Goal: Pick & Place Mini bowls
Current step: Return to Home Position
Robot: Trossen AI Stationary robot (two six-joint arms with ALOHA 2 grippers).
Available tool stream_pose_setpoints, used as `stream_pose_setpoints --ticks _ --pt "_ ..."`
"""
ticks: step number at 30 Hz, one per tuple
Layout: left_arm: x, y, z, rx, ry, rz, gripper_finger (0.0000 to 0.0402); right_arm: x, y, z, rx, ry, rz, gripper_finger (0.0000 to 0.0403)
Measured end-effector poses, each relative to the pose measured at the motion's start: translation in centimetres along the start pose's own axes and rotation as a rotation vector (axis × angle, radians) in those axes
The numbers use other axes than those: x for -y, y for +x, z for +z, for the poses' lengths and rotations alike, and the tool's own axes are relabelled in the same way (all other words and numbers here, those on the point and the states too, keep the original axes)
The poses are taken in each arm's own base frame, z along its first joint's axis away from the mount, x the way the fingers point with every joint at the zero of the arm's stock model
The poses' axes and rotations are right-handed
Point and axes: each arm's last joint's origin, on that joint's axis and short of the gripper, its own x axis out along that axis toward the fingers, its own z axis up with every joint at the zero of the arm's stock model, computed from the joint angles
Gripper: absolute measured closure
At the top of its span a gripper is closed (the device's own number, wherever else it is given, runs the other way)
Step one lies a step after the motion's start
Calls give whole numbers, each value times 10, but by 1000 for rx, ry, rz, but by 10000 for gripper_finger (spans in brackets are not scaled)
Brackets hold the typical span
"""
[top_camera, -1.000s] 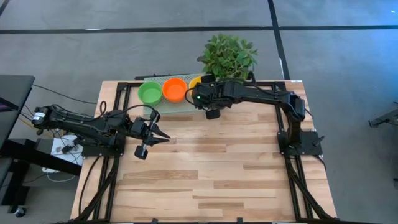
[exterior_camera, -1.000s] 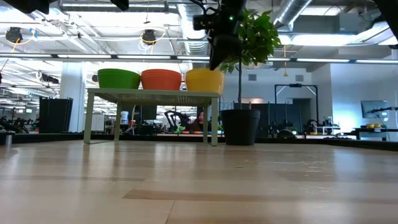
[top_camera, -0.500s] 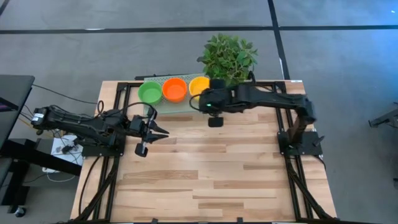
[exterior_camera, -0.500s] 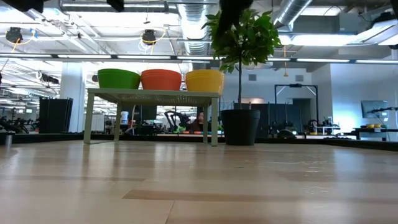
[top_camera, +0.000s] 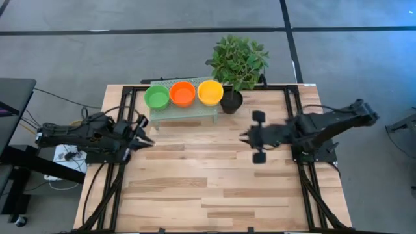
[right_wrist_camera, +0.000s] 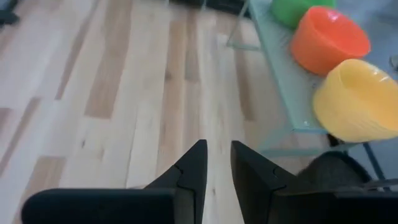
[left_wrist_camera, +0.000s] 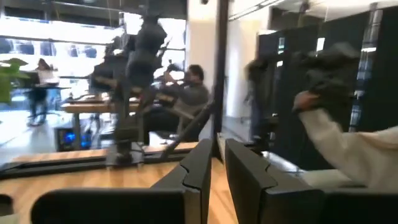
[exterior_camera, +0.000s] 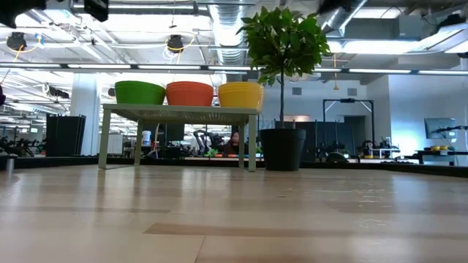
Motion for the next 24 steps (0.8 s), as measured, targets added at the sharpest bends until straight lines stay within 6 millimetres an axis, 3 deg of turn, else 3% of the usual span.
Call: stream_pose_setpoints --ticks 3,7,13,19,24 --pt "1 -10 -5 39 5 7 353 -5 -6 -39 141 48 -16 337" --pt "-6 -16 -12 55 15 164 353 -1 -11 -82 339 144 -45 337" --pt "-20 -15 -43 -15 -81 274 353 3 -3 -134 501 209 -88 337" --pt "-27 -21 -44 133 -140 344 353 1 9 -171 556 217 -103 337" --pt "-25 -27 -49 166 -148 339 353 4 6 -184 587 231 -120 337"
